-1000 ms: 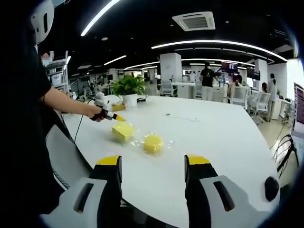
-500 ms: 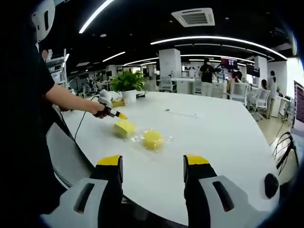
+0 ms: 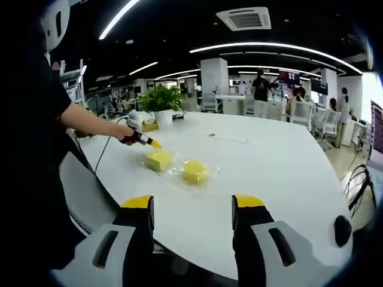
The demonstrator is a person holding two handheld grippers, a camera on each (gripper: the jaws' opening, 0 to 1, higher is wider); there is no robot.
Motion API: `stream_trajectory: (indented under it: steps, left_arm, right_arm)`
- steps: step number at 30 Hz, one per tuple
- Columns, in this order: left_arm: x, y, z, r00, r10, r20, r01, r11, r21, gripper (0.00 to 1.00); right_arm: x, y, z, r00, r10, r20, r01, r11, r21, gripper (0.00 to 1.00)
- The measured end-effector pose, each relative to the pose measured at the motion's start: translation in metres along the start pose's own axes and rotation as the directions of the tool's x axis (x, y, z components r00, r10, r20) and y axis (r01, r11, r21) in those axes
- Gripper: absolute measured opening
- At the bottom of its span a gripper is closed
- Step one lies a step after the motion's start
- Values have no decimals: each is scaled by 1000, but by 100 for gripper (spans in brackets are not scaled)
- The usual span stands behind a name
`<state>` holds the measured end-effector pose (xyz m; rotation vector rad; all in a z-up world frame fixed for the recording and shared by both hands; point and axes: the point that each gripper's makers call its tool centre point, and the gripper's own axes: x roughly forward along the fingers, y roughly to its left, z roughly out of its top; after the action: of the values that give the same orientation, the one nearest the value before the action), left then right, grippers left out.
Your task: Compare the silicone blocks by pressing each to a similar depth, holding the contact briefly, and releasing to observe deformation and rebound differences across the visible hardness samples.
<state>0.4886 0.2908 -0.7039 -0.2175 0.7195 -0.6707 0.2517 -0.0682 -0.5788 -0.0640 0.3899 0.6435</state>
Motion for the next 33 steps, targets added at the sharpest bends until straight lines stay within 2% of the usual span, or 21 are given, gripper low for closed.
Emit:
stream_trajectory:
  steps: [3,5,8,12,18,22,23,33]
  left_arm:
    - [-3,4,-2,1000,24,-10,-24,999,24,12]
    - [-7,3,-4,1000,26,-14,-26,999,21,16]
    - [-13,4,-3,999,46,-5,-46,997,68,23]
    - [-24,5,5,997,64,35,-66,996,52,37]
    - [-41,3,11,994,83,75,-85,996,13,46]
    - [-53,2,20,985,123,123,-124,992,3,47]
    - [-56,-2,22,983,117,140,-119,993,10,48]
    - [-68,-16,29,979,115,168,-119,993,16,53]
  right_arm:
    - [1,0,1,1000,1,-2,-1,1000,2,47]
    - [1,-1,1,1000,2,-2,-2,1000,-2,47]
    - [3,0,3,1000,5,5,-5,1000,3,47]
    - [5,3,3,1000,18,6,-18,1000,-1,47]
    - [8,3,2,1000,26,5,-26,1000,-10,46]
    - [11,3,3,1000,29,10,-29,999,-18,45]
    - [12,3,4,999,33,13,-33,999,-19,45]
    - [13,7,7,998,61,21,-60,997,-43,44]
